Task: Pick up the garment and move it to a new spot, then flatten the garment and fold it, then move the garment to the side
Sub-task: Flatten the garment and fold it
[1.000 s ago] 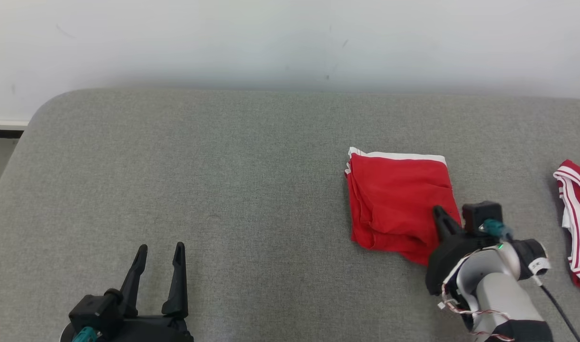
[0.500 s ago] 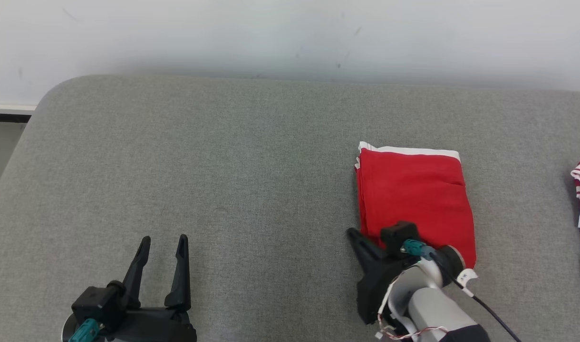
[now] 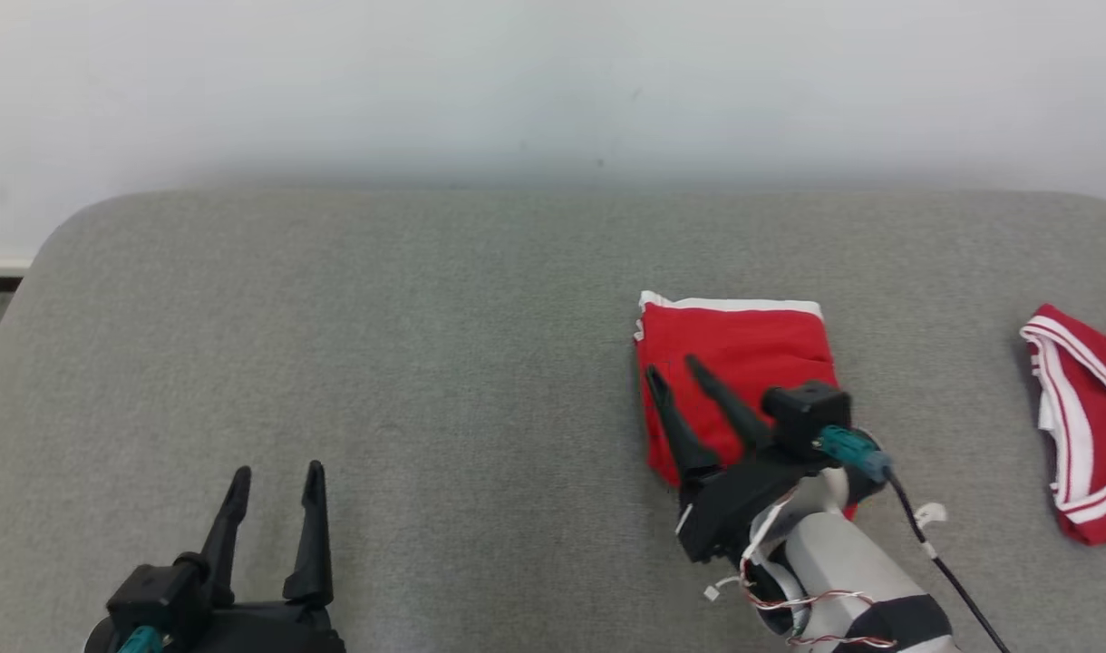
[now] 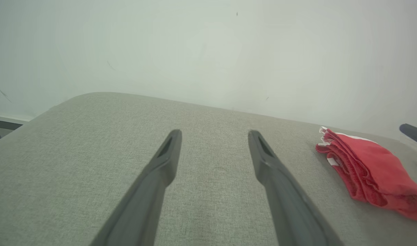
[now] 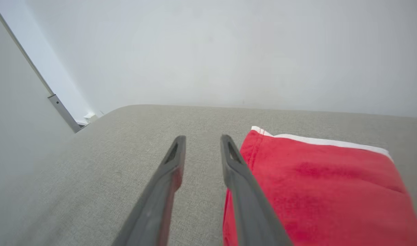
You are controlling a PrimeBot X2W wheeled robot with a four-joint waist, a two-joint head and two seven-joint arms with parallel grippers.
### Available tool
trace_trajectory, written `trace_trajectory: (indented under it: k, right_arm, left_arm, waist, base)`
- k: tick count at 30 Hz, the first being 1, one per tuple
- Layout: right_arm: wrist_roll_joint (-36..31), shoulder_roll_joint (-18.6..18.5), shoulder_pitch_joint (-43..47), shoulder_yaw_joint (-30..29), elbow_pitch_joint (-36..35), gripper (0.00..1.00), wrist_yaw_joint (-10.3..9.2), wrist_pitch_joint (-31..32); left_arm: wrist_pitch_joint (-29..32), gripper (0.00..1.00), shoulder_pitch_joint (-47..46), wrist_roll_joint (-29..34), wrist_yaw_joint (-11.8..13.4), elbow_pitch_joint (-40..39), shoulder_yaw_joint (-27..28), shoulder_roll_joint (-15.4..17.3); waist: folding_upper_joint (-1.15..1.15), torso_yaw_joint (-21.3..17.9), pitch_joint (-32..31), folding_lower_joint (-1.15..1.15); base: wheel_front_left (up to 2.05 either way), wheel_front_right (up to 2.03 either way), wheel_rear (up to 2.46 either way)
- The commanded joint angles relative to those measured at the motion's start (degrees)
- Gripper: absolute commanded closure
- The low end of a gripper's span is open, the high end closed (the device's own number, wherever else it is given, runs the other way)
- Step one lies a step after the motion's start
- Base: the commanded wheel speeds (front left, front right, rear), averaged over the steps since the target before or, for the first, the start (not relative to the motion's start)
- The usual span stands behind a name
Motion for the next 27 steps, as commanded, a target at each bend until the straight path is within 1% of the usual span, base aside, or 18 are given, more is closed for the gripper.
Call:
trace_trajectory:
  k: [1, 4, 6, 9, 10, 12, 15, 20, 27]
  right_arm:
    - [-1.60, -0.11, 1.41, -1.90, -0.81, 0.00, -0.16, -0.68]
    - [-5.45, -0.28, 3.35, -7.70, -3.37, 0.00, -0.16, -1.48]
    - [-6.80, -0.36, 4.99, -11.84, -5.45, 0.00, -0.16, -1.71]
    - [-9.66, -1.57, 6.95, -16.05, -8.22, 0.00, -0.16, -0.62]
    - [-9.66, -1.57, 6.95, -16.05, -8.22, 0.00, -0.16, -0.62]
    - [-12.02, -3.16, 8.12, -17.37, -9.51, 0.00, -0.16, 0.06]
    - [-12.58, -4.57, 9.81, -18.65, -10.12, 0.00, -0.16, 0.43]
    - [-10.78, -6.61, 11.89, -18.99, -8.89, 0.00, -0.16, -0.08]
    - [-7.36, -8.96, 13.37, -17.29, -6.47, 0.00, -0.17, -0.97]
  left_arm:
    - [-0.01, 0.00, 1.01, 0.33, 0.38, -0.42, 0.60, 0.01]
    - [0.00, 0.00, 1.70, 0.55, 0.88, -0.95, 1.45, 0.01]
    - [0.00, 0.00, 2.09, 0.52, 1.15, -1.14, 1.76, -0.01]
    - [0.00, 0.00, 2.13, 0.53, 1.48, -1.31, 2.14, 0.01]
    - [0.00, 0.00, 2.13, 0.53, 1.48, -1.31, 2.14, 0.01]
    - [0.00, 0.00, 2.14, 0.79, 1.91, -1.40, 2.65, 0.00]
    - [0.00, 0.00, 2.68, 1.33, 2.17, -1.17, 3.48, 0.00]
    - [0.00, 0.00, 4.03, 2.04, 1.58, -0.33, 4.95, 0.36]
    - [0.00, 0.00, 6.17, 3.24, 0.90, 0.91, 6.73, 0.52]
  waist:
    - [0.00, -2.63, -2.22, 0.00]
    - [0.00, -4.39, -3.27, 0.00]
    - [0.00, -5.53, -3.73, 0.00]
    - [0.00, -6.88, -4.08, 0.00]
    - [0.00, -6.88, -4.08, 0.00]
    - [0.00, -7.66, -4.32, 0.00]
    - [0.00, -8.55, -4.77, 0.00]
    - [0.00, -9.31, -5.79, 0.00]
    - [0.00, -9.27, -7.06, 0.00]
  base:
    - [0.00, 0.00, 0.00]
    - [0.00, 0.00, 0.00]
    - [0.00, 0.00, 0.00]
    - [0.00, 0.00, 0.00]
    - [0.00, 0.00, 0.00]
    - [0.00, 0.00, 0.00]
    - [0.00, 0.00, 0.00]
    - [0.00, 0.00, 0.00]
    - [0.00, 0.00, 0.00]
